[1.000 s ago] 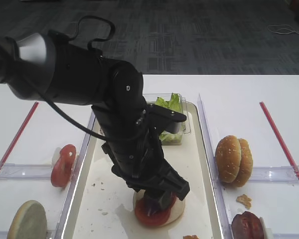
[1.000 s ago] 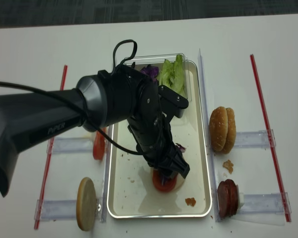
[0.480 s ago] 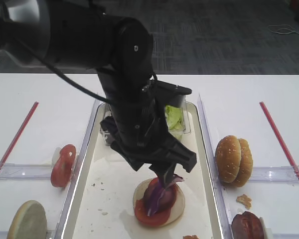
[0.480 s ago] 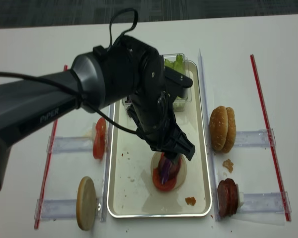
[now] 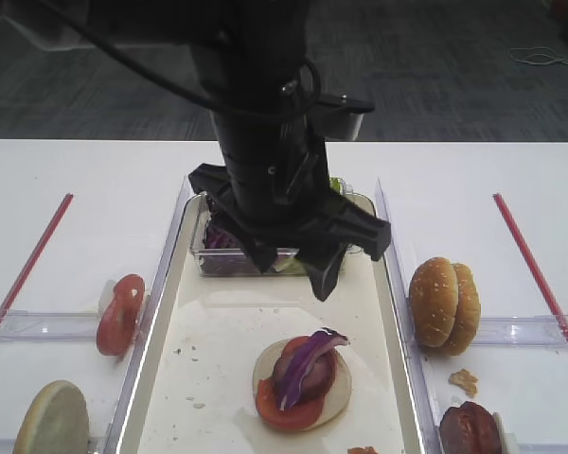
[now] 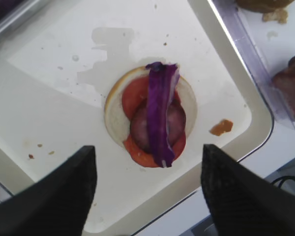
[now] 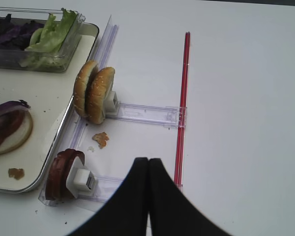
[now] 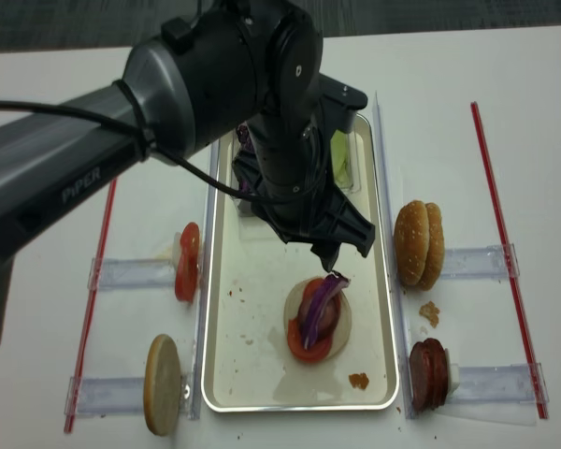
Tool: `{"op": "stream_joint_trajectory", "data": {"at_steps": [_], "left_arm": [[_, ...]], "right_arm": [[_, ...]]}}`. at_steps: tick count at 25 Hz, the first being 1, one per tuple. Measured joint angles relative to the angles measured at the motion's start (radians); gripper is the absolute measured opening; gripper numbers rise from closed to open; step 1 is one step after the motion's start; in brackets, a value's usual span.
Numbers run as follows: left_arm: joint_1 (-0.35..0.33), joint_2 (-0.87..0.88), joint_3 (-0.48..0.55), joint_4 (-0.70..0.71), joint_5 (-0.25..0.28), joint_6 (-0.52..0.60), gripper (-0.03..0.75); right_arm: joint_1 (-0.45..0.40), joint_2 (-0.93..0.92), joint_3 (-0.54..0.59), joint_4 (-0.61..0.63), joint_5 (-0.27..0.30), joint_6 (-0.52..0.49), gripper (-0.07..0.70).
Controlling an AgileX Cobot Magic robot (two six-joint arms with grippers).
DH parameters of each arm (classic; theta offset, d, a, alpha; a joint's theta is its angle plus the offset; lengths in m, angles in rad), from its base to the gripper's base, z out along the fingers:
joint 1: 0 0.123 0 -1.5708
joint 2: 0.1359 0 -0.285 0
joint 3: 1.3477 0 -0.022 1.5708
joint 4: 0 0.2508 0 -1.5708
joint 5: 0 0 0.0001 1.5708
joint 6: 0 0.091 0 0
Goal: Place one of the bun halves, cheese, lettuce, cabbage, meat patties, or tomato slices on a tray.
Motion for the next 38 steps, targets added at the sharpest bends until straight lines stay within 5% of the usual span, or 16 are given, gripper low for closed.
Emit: {"op": "stream_joint_trajectory", "data": {"at_steps": [18,27,38], "left_arm": [[0.039,-0.014,-0.036,-0.008,0.01,-0.027,0.431],[0.229,-0.054,-0.036,0.032,0.012,-0.017,0.431],[0.561,-0.114,-0.036,0.074,0.014,0.064,0.431]], "right_arm": [[0.0,0.0,0.0,0.0,0.0,0.0,0.013],[0.0,0.0,0.0,0.0,0.0,0.0,0.013],[0.0,0.0,0.0,0.0,0.0,0.002,0.013]]}}
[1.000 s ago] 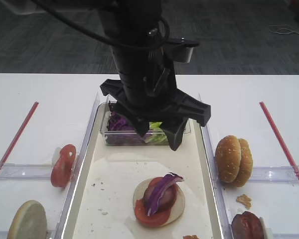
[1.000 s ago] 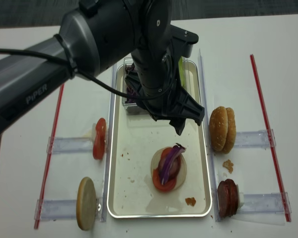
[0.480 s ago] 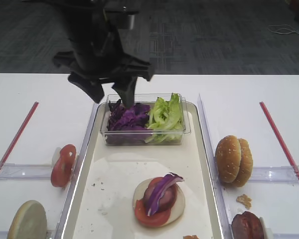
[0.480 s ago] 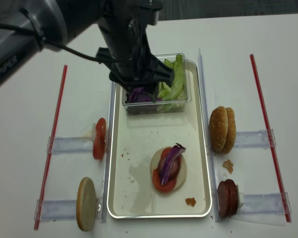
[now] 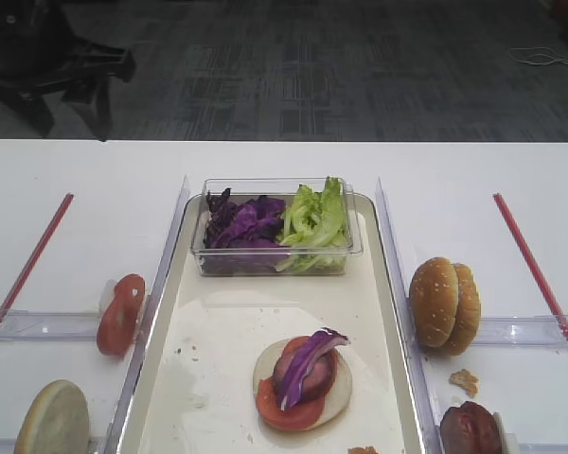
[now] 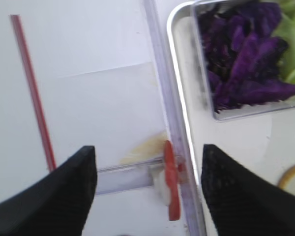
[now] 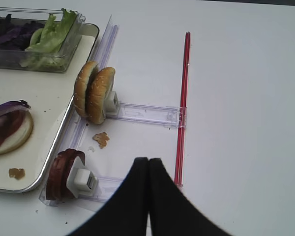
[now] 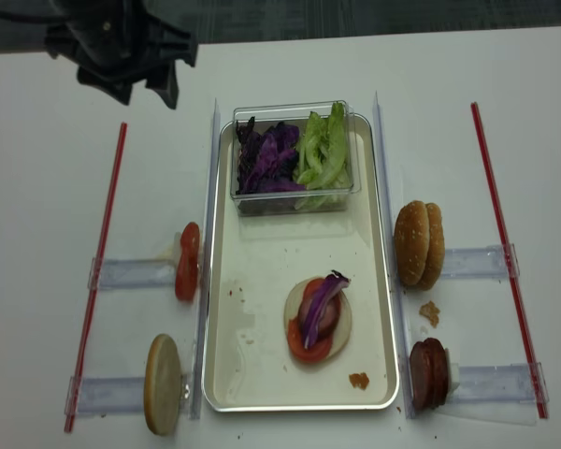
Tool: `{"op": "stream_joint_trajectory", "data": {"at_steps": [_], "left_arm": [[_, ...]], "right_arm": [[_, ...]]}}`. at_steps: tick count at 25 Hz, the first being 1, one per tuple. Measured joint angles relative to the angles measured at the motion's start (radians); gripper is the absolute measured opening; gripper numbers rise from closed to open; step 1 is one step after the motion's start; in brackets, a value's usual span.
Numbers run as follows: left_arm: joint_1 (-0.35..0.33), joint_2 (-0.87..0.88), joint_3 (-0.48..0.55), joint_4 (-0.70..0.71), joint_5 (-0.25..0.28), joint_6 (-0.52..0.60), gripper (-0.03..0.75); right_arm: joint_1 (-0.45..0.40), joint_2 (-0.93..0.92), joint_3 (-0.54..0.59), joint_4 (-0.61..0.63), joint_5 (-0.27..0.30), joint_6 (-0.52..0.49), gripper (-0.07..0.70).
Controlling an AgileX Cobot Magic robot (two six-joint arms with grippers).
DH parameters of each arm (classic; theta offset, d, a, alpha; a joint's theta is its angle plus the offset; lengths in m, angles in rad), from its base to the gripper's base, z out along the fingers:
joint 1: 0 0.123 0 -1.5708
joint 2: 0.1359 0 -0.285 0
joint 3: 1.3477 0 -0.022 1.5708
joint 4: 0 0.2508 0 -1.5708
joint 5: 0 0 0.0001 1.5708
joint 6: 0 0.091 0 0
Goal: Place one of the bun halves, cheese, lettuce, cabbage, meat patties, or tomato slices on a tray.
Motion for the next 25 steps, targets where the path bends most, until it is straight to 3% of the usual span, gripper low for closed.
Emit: {"op": "stream_joint_trajectory", "data": {"at_steps": [6,18,25], "left_arm": [[0.119,-0.002,0.004,0.019,0.004,0.024,0.431],[0.126,-0.008,0.006,0.021,0.004,0.047,0.433],[0.126,-0.11,0.105,0.023,0.004,0.049,0.433]], "right_arm": [[0.0,0.0,0.0,0.0,0.0,0.002,0.013],[0.0,0.0,0.0,0.0,0.0,0.002,0.013],[0.0,0.0,0.0,0.0,0.0,0.002,0.013]]}}
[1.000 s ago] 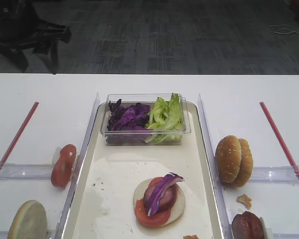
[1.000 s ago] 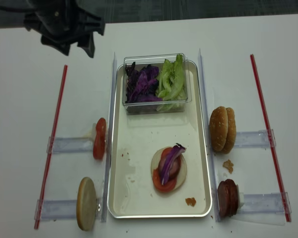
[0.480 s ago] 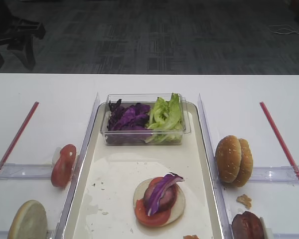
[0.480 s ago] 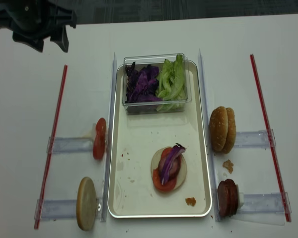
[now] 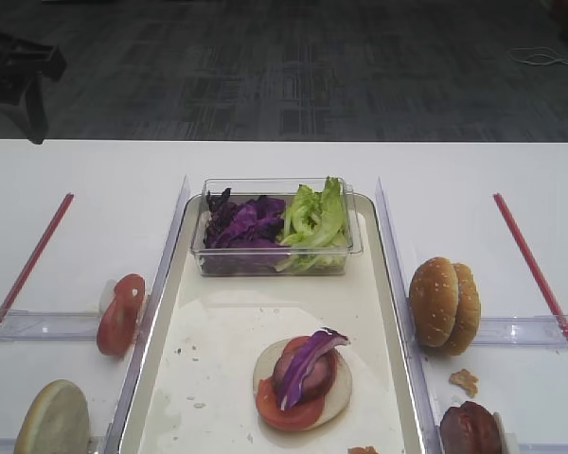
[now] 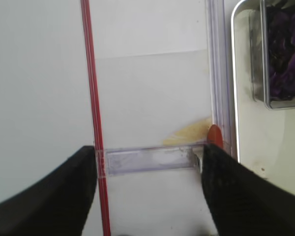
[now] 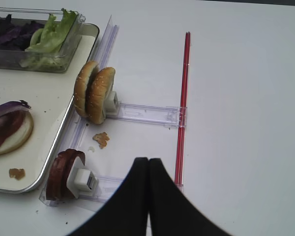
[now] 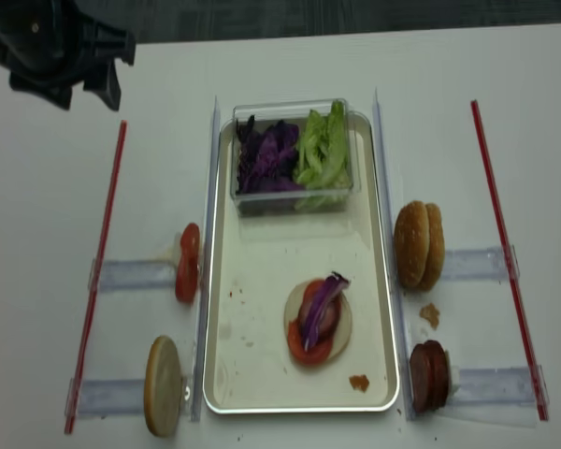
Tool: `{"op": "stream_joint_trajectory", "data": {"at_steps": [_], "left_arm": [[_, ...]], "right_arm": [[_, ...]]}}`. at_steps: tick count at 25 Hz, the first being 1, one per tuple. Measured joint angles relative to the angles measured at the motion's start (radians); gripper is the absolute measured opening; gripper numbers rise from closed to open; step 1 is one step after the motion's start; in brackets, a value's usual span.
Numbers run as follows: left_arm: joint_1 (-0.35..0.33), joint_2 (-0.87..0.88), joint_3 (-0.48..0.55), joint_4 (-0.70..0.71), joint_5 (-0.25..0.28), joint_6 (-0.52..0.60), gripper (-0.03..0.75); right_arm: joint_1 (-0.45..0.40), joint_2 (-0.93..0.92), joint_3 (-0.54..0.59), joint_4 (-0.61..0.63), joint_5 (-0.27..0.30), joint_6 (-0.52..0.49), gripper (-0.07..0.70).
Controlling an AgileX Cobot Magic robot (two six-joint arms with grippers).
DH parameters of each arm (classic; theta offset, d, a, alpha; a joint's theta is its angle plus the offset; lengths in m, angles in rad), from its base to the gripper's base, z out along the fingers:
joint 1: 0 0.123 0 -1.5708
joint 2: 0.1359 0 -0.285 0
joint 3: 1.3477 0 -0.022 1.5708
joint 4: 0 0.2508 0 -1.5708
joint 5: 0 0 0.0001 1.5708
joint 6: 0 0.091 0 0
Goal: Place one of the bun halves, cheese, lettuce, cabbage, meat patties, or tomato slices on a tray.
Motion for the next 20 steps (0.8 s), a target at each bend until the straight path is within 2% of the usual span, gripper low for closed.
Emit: {"op": "stream_joint_trajectory", "data": {"at_steps": [16,20], "left_arm": [[0.0,-0.377,0.347,0.0,0.003,0.0,0.437],[0.0,-0.467,0.406,0.0,0.007,0.0,0.433]], "right_arm": [[0.0,0.0,0.0,0.0,0.0,0.0,0.013],[0.0,0.0,0.0,0.0,0.0,0.0,0.013]]}}
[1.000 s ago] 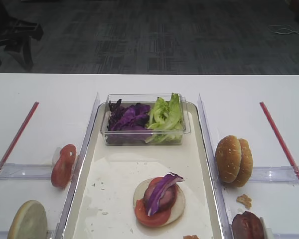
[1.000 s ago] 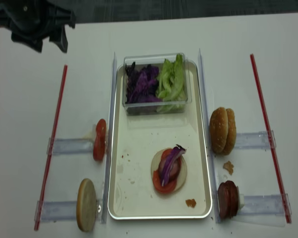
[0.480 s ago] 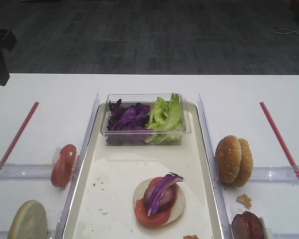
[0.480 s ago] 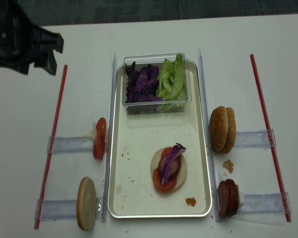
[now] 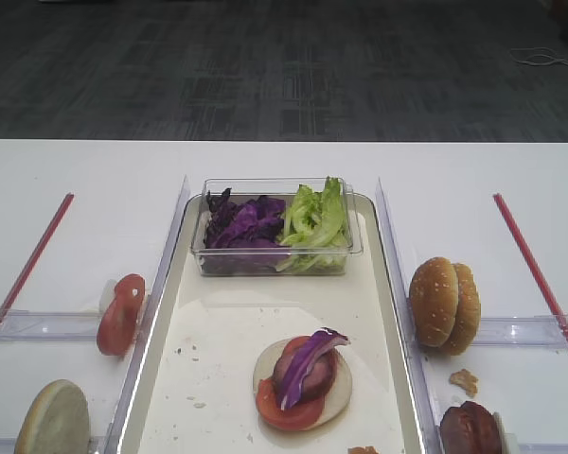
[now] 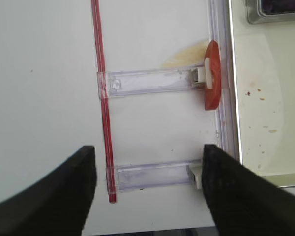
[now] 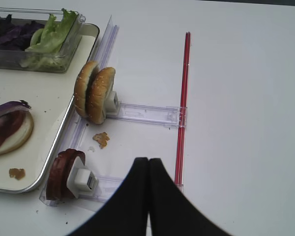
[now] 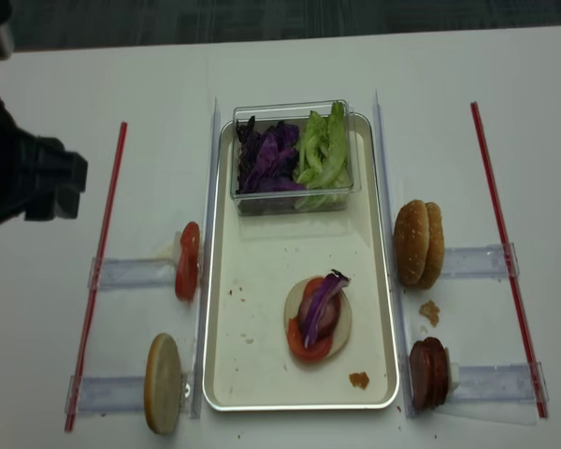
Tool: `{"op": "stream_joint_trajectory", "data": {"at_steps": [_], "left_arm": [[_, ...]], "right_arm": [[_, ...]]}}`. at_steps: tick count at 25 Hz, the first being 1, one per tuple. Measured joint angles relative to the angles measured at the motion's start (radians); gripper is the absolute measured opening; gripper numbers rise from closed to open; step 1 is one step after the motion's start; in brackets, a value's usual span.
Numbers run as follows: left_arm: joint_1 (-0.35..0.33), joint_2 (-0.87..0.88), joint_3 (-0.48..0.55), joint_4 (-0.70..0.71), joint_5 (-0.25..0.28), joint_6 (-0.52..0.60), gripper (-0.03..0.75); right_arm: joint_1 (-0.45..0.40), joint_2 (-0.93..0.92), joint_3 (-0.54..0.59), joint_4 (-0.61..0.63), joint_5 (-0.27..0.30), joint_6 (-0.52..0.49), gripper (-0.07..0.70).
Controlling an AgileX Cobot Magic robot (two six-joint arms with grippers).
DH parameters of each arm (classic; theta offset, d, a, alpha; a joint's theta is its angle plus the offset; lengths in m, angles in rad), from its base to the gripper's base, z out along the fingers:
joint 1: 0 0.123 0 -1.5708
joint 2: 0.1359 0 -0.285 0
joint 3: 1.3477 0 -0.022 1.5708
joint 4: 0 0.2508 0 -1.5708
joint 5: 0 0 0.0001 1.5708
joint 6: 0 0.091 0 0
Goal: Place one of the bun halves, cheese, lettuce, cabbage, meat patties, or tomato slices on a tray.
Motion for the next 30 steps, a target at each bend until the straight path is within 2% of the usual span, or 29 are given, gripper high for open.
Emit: {"op": "stream_joint_trajectory", "data": {"at_steps": [8,17,30], "left_arm": [[0.0,-0.16,0.088,0.0,0.004,0.0,0.429],[0.0,-0.397,0.239,0.0,0.009,-0.002,0.429],[0.0,-0.723,0.455,0.0,-0.026,-0.002,0.429]], "right_arm": [[0.0,0.0,0.0,0.0,0.0,0.0,0.013],[0.0,0.0,0.0,0.0,0.0,0.0,0.013],[0.0,0.0,0.0,0.0,0.0,0.0,0.013]]}}
